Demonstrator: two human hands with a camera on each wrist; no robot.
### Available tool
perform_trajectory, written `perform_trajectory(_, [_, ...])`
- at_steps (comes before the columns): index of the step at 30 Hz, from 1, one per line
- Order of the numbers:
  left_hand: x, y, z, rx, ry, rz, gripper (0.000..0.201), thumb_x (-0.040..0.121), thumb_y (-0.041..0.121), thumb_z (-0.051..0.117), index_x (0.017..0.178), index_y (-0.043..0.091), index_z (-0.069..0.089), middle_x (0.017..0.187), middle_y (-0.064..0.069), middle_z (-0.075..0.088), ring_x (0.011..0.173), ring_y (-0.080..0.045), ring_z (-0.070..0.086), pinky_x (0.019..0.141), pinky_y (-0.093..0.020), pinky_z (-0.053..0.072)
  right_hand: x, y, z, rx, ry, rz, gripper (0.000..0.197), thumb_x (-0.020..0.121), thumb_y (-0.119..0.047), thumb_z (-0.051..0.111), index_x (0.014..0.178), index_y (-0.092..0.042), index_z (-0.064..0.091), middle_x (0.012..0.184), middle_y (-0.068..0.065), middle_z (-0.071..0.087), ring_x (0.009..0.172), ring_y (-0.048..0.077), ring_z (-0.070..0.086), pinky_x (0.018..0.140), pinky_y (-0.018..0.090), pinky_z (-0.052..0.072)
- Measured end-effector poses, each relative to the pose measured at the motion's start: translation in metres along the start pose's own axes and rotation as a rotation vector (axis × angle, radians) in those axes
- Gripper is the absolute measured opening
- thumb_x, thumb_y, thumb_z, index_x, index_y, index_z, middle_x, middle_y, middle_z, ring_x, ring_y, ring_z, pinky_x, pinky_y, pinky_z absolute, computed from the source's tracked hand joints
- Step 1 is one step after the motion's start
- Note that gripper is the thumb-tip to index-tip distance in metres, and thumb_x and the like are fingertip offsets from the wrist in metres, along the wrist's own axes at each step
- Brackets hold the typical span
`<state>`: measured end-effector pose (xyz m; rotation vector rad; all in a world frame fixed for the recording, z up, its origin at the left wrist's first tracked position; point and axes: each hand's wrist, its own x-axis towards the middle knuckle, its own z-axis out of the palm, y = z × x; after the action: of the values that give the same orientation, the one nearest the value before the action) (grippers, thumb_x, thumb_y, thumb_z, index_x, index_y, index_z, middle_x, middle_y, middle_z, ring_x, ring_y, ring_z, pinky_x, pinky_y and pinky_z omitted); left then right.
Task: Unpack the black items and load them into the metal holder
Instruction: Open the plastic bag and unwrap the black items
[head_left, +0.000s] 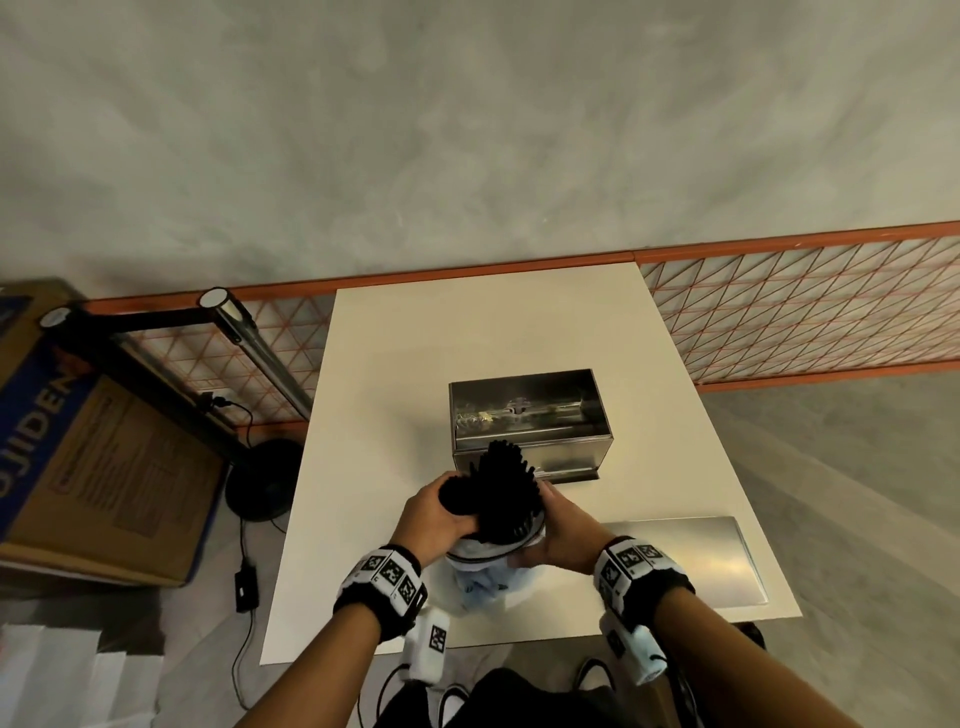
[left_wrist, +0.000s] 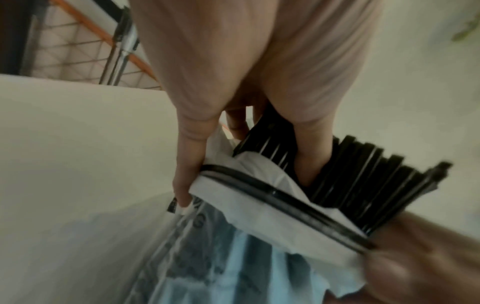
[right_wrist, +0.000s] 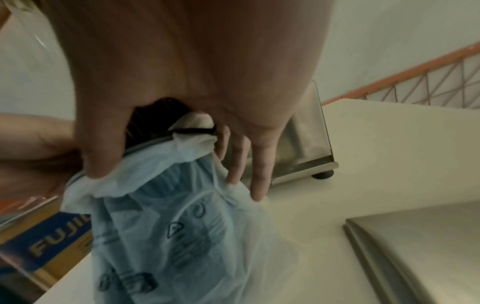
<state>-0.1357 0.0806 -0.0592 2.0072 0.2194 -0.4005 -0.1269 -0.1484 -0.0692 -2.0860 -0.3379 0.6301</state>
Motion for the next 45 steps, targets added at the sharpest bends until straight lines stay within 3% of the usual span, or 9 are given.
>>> perform_trajectory(6, [-0.005,0.004,-0.008,-0.125,0.049,0.059,0.048,0.064,0.027,0.090,0.107,0.027,0.069,0.101,0.004,0.074,0.098,-0.014,0.070,0.093,-0.035,0.056,0.012,-0.013,0.004,0.250,0.160,-0.043,0.091,0.057,-0.026,0.096,0.132,-0.022,0.045,0.126,-0.006,0.060,0.118,0.005,0.057,0.100,0.026,0.048])
perform_trajectory(11, [-0.016,0.009,-0.018,-0.082,0.018,0.219,0.057,0.079,0.008,0.084,0.124,0.028,0.056,0.125,0.004,0.061,0.117,-0.007,0.061,0.105,-0.024,0.046,0.013,-0.026,-0.004,0.183,0.245,-0.011,0.049,0.058,-0.029,0.090,0.097,-0.024,0.061,0.089,-0.005,0.070,0.081,0.000,0.063,0.075,0.026,0.054])
perform_trajectory(15, [-0.025,0.015,-0.017,-0.048,-0.128,0.217,0.074,0.083,0.009,0.082,0.139,0.028,0.037,0.129,0.010,0.055,0.114,0.002,0.059,0.092,-0.007,0.043,0.011,-0.023,-0.006,0.096,0.301,0.002,0.030,0.070,-0.010,0.082,0.086,-0.024,0.061,0.076,-0.012,0.065,0.067,-0.009,0.057,0.065,0.017,0.045])
perform_trajectory(19, [-0.023,0.022,-0.011,-0.034,-0.215,0.182,0.124,0.070,0.032,0.094,0.159,0.034,0.008,0.149,0.024,0.033,0.133,0.005,0.041,0.108,-0.009,0.032,0.012,-0.011,-0.009,0.130,0.284,-0.008,0.028,0.074,-0.017,0.081,0.092,-0.028,0.063,0.087,-0.010,0.071,0.079,-0.004,0.063,0.073,0.023,0.050])
perform_trajectory(24, [-0.019,0.030,0.014,0.090,-0.229,0.191,0.147,0.057,0.042,0.099,0.161,0.041,-0.005,0.162,0.014,0.020,0.148,-0.004,0.023,0.122,-0.027,0.023,0.017,0.008,-0.018,0.108,0.190,0.063,0.048,0.085,-0.019,0.070,0.130,-0.030,0.055,0.119,-0.003,0.068,0.111,0.015,0.063,0.098,0.036,0.049])
perform_trajectory(28, [-0.010,0.033,0.029,0.144,-0.118,0.161,0.143,0.066,0.029,0.097,0.158,0.048,-0.011,0.162,0.003,0.034,0.146,-0.013,0.036,0.121,-0.035,0.034,0.016,0.011,-0.029,0.049,0.058,0.045,0.060,0.091,-0.009,0.059,0.146,-0.026,0.041,0.131,0.001,0.060,0.118,0.014,0.054,0.097,0.024,0.040])
perform_trajectory(33, [-0.006,0.030,0.033,0.143,-0.048,0.148,0.146,0.070,0.027,0.094,0.153,0.049,-0.024,0.137,0.015,0.049,0.129,-0.010,0.053,0.108,-0.026,0.042,0.009,0.022,-0.049,0.152,-0.025,0.009,0.073,0.084,-0.010,0.069,0.143,-0.037,0.036,0.131,-0.007,0.058,0.118,0.007,0.055,0.098,0.023,0.042])
perform_trajectory(38, [-0.006,0.018,0.028,0.074,-0.076,0.101,0.147,0.063,0.035,0.098,0.152,0.058,-0.017,0.158,0.001,0.040,0.144,-0.017,0.043,0.120,-0.042,0.036,-0.001,0.037,-0.060,0.172,-0.131,0.031,0.124,0.062,-0.034,0.090,0.154,-0.045,0.008,0.143,-0.012,0.049,0.129,0.003,0.049,0.105,0.029,0.046])
perform_trajectory(45, [0.002,0.004,0.035,0.054,-0.240,0.089,0.139,0.054,0.044,0.099,0.155,0.051,0.005,0.157,0.017,0.036,0.144,-0.005,0.039,0.119,-0.036,0.039,0.018,0.024,-0.023,0.112,-0.035,-0.062,0.121,0.052,-0.028,0.097,0.141,-0.052,0.019,0.140,-0.011,0.052,0.130,0.004,0.048,0.106,0.022,0.042])
